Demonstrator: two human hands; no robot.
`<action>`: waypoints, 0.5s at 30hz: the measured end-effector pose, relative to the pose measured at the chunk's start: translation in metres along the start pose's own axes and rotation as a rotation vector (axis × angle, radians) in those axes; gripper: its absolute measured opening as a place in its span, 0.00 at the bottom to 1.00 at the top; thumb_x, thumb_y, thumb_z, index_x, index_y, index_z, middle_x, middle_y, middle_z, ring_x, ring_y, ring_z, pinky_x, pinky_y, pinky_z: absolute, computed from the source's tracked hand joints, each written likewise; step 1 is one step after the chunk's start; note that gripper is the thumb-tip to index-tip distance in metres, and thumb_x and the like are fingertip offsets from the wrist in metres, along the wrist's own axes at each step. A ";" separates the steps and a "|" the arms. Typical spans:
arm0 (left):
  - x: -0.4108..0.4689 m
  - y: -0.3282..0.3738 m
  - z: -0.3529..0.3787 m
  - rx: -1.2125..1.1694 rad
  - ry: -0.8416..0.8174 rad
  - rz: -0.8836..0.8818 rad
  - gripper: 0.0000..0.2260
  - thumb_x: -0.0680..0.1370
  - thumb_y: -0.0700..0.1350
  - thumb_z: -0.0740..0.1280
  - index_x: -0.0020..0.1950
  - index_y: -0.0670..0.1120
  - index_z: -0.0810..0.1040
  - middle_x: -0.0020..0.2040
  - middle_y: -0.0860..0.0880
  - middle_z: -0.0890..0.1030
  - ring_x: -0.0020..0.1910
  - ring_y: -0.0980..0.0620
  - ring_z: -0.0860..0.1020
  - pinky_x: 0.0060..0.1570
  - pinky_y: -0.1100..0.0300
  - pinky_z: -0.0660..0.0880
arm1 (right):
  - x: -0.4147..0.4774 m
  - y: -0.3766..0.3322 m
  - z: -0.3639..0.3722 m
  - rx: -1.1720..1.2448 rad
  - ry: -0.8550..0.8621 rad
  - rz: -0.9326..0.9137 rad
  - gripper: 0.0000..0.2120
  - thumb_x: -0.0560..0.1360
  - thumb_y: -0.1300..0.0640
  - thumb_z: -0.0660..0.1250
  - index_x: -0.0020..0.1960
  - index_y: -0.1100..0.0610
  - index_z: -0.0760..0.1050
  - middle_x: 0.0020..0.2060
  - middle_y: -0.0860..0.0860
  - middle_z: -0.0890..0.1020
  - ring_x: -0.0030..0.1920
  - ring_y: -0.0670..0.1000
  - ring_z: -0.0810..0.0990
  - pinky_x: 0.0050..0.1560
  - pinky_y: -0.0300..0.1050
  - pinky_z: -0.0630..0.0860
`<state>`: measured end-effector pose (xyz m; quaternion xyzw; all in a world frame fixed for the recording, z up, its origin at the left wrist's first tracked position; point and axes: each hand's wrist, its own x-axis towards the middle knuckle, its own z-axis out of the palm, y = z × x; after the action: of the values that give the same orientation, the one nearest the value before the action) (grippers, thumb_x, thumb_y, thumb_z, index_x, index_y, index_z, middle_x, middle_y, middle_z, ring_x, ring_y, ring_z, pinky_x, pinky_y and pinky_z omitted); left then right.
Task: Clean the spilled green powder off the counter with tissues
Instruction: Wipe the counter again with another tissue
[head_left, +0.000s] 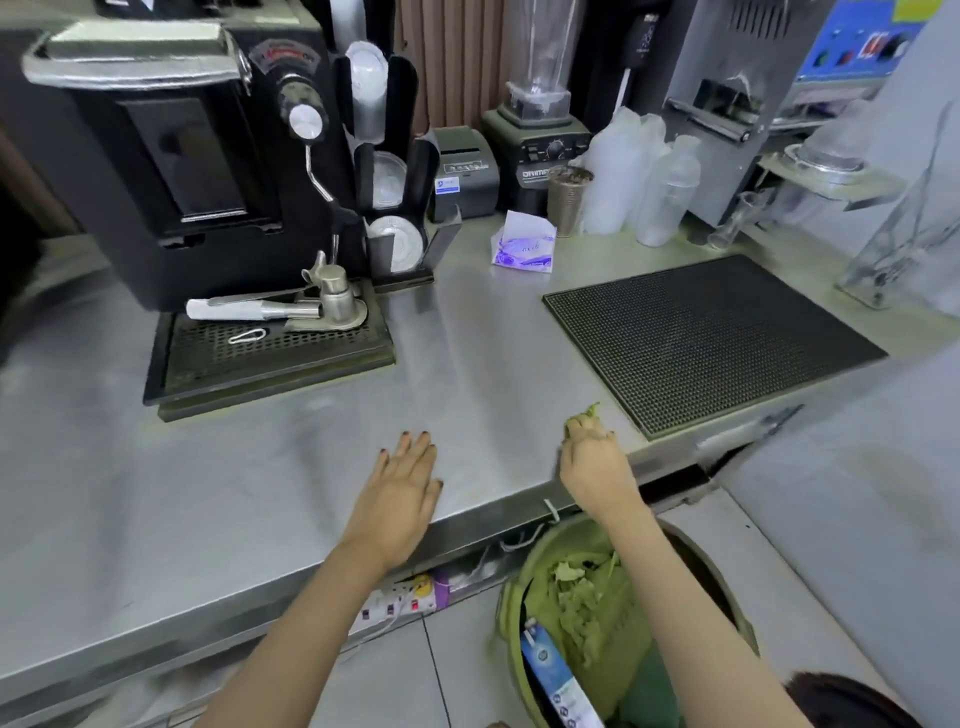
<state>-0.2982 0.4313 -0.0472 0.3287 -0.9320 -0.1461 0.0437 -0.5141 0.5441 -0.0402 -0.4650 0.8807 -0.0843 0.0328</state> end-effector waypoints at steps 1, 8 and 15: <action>-0.004 -0.002 0.000 0.025 -0.021 0.027 0.28 0.78 0.56 0.38 0.75 0.46 0.52 0.76 0.50 0.49 0.75 0.52 0.44 0.70 0.59 0.37 | -0.008 -0.008 0.002 -0.018 -0.010 -0.022 0.13 0.76 0.64 0.53 0.59 0.64 0.68 0.63 0.59 0.72 0.68 0.56 0.66 0.63 0.50 0.66; -0.011 -0.006 0.002 0.158 -0.081 0.201 0.35 0.70 0.59 0.28 0.75 0.53 0.46 0.76 0.55 0.45 0.75 0.51 0.41 0.71 0.51 0.39 | -0.041 -0.020 -0.013 -0.052 -0.034 -0.039 0.24 0.72 0.71 0.57 0.67 0.60 0.65 0.69 0.55 0.68 0.67 0.53 0.69 0.61 0.43 0.68; -0.010 -0.010 0.004 0.267 -0.117 0.369 0.33 0.70 0.63 0.24 0.74 0.57 0.43 0.73 0.59 0.40 0.73 0.50 0.38 0.71 0.48 0.41 | -0.067 -0.007 -0.009 0.165 -0.005 0.123 0.26 0.71 0.75 0.55 0.66 0.58 0.70 0.63 0.56 0.76 0.62 0.54 0.75 0.65 0.47 0.71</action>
<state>-0.2850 0.4310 -0.0543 0.1465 -0.9884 -0.0297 -0.0282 -0.4716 0.5969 -0.0310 -0.4061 0.8975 -0.1531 0.0784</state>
